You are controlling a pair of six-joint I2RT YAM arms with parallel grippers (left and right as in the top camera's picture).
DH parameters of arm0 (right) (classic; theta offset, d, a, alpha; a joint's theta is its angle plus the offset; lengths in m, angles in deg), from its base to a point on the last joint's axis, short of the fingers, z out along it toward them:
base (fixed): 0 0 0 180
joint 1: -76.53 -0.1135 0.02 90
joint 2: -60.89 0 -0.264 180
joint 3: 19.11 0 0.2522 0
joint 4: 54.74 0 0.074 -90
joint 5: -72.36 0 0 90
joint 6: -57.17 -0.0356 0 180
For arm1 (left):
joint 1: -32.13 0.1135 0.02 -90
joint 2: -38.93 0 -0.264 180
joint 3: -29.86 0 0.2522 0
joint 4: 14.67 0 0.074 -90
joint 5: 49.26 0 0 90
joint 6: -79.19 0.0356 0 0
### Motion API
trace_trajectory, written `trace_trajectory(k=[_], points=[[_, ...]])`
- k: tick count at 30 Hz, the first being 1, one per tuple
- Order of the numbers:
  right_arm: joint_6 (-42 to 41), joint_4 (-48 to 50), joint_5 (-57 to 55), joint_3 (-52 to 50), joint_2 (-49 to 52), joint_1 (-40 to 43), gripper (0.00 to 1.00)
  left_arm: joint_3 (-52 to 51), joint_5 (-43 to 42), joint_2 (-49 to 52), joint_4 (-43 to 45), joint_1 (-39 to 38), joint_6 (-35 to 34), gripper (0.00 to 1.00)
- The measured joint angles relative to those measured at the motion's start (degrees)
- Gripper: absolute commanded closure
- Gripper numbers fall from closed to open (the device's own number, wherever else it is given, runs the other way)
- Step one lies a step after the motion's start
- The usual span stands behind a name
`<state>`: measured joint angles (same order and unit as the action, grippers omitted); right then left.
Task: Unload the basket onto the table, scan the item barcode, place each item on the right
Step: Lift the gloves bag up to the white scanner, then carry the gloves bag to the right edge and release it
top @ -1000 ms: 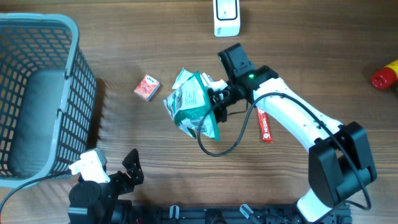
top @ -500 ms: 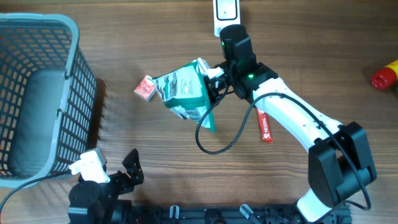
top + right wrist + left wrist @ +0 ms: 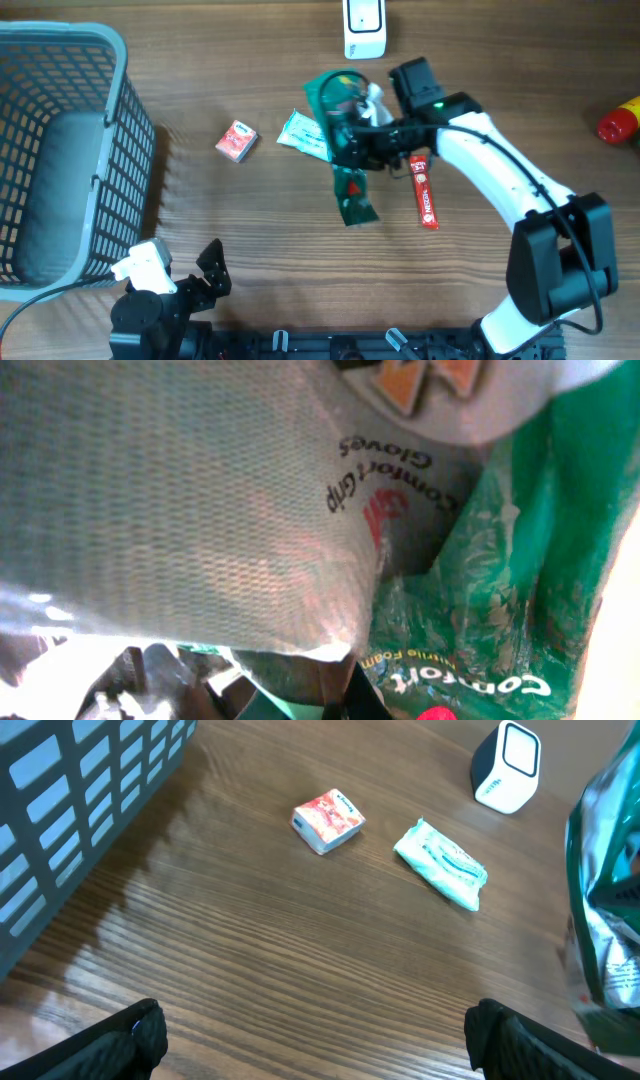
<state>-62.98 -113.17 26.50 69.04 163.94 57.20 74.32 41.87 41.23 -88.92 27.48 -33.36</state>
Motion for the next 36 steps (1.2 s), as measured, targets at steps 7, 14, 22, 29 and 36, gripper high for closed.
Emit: trace_trajectory(k=[7,14,22,29,36], points=[[-17.8,-6.2,-16.2,0.5,0.0,2.5,0.95,0.0,0.0,0.0,0.0,0.0,0.0,0.00],[-21.3,-6.4,-30.8,14.0,2.7,2.5,0.95,0.0,0.0,0.0,0.0,0.0,0.0,0.00],[-20.4,-12.0,-32.5,41.2,27.8,2.5,0.95,0.0,0.0,0.0,0.0,0.0,0.0,0.00],[-19.0,-4.0,-31.4,47.3,33.8,2.5,0.95,0.0,0.0,0.0,0.0,0.0,0.0,0.00],[-19.7,1.6,-30.4,47.6,33.9,2.5,0.95,0.0,0.0,0.0,0.0,0.0,0.0,0.00]])
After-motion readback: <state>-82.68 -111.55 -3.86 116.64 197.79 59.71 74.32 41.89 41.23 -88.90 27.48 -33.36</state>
